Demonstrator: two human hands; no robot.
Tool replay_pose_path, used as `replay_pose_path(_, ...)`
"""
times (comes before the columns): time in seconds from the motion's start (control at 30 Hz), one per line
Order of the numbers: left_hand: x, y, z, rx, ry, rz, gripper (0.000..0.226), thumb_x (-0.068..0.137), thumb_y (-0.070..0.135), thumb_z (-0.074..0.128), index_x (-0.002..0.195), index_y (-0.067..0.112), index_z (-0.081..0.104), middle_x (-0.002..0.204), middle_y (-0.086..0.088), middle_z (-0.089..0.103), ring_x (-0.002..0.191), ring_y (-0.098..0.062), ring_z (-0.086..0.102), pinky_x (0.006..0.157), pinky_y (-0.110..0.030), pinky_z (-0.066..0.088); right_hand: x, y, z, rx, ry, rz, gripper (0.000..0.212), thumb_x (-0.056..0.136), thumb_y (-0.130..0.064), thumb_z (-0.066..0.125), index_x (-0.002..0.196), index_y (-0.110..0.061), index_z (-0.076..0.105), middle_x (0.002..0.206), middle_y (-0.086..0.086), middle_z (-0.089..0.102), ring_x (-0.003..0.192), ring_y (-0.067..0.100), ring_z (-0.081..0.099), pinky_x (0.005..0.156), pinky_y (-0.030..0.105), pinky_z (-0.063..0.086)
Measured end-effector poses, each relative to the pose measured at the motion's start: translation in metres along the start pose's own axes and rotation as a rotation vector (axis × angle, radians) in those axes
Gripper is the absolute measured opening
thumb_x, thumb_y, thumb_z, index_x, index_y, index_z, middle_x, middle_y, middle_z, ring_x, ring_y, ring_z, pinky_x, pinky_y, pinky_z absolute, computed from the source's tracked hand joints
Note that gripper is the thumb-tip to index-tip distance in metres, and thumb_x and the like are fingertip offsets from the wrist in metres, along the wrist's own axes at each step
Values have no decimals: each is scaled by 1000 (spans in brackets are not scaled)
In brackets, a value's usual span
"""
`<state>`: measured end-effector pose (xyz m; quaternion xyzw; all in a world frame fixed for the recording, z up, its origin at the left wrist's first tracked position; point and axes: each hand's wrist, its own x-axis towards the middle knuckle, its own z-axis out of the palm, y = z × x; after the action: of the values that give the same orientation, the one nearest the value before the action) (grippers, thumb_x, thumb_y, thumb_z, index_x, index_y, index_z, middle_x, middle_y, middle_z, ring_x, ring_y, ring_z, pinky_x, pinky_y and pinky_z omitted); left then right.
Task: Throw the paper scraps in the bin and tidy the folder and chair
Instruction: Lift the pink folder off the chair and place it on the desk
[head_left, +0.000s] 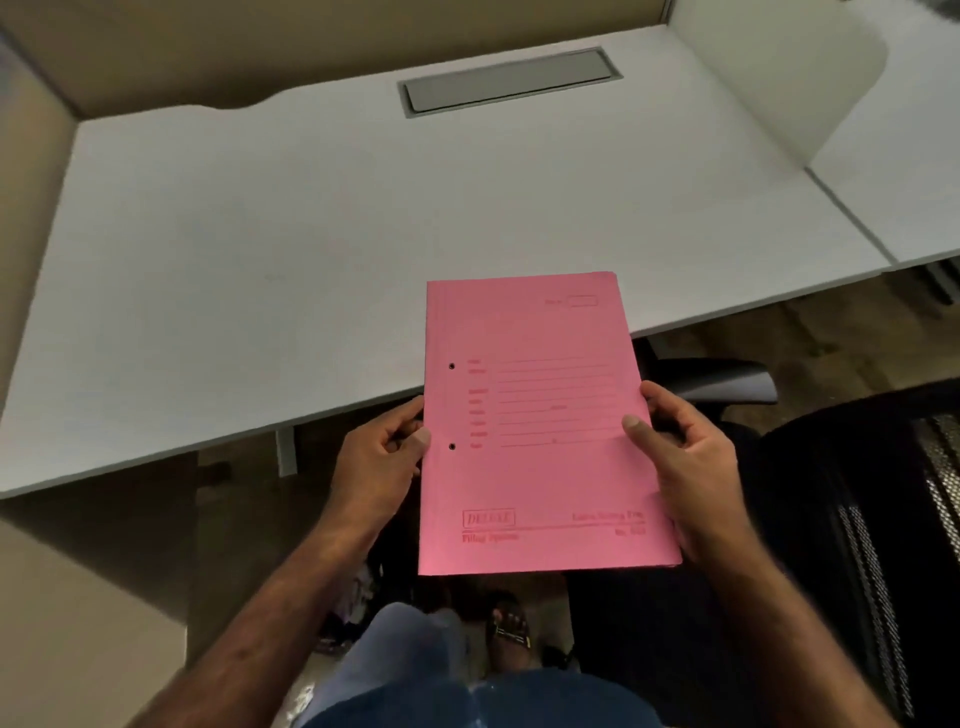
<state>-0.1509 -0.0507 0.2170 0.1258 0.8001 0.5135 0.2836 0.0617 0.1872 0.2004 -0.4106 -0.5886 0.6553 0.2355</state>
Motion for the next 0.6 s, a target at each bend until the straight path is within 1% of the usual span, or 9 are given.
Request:
replay_pose_path(0.1,16,9,-16,-20,9,3,39,102,36,66,110,73,62,106,31,76,97,12,71,59,-7,55,20,-9,24,-25,-31,-9,48,94,-31,81,138,-42,66,126,-13,75,103,18,81,81,41,68)
replay_pose_path(0.17,30,13,-30,-28,32,6,41,102,35,65,107,76,61,100,28,76,92,13,71,58,-6,54,34,-16,41,-23,-45,-20,45,95,-29,80,136,-42,67,126,-13,75,104,18,80,80,39,68)
replay_pose_path(0.23,47,14,-45,-46,59,12,36,104,32,65,119,65,66,95,14,77,85,4,73,65,-12,55,46,-24,61,-20,-47,-37,44,96,-25,80,135,-41,68,126,-13,76,106,16,79,81,32,67)
replay_pose_path(0.27,55,14,-53,-45,70,16,34,104,31,65,125,58,67,94,9,76,84,-1,74,68,-17,55,53,-28,71,-25,-45,-42,45,96,-24,79,137,-38,68,124,-13,76,106,15,79,82,31,66)
replay_pose_path(0.33,71,14,-68,-35,89,25,33,104,30,65,130,51,67,96,8,77,88,-8,74,74,-22,57,66,-35,90,-49,-44,-39,47,96,-23,79,140,-35,67,119,-17,76,104,18,79,87,38,67)
replay_pose_path(0.37,78,15,-76,-35,102,25,33,104,30,65,130,49,67,97,10,78,88,-8,74,76,-24,58,72,-38,99,-69,-46,-41,46,97,-24,78,140,-36,67,116,-20,75,103,22,78,87,41,67)
replay_pose_path(0.43,93,15,-90,-34,127,32,31,103,29,66,127,47,70,95,14,79,80,-3,72,75,-24,58,83,-43,116,-97,-46,-60,45,97,-27,78,139,-39,67,114,-24,74,100,26,78,84,43,68)
replay_pose_path(0.5,107,15,-103,-28,150,35,28,101,29,68,125,43,72,93,17,79,73,-2,69,71,-23,57,92,-47,132,-106,-44,-79,45,97,-29,77,139,-40,67,115,-27,72,96,21,80,76,36,68)
replay_pose_path(0.6,124,15,-118,-25,167,48,26,100,31,70,124,40,74,91,24,78,76,-1,69,62,-13,56,104,-52,151,-102,-43,-98,44,98,-28,77,139,-39,67,113,-31,72,90,10,79,65,22,63)
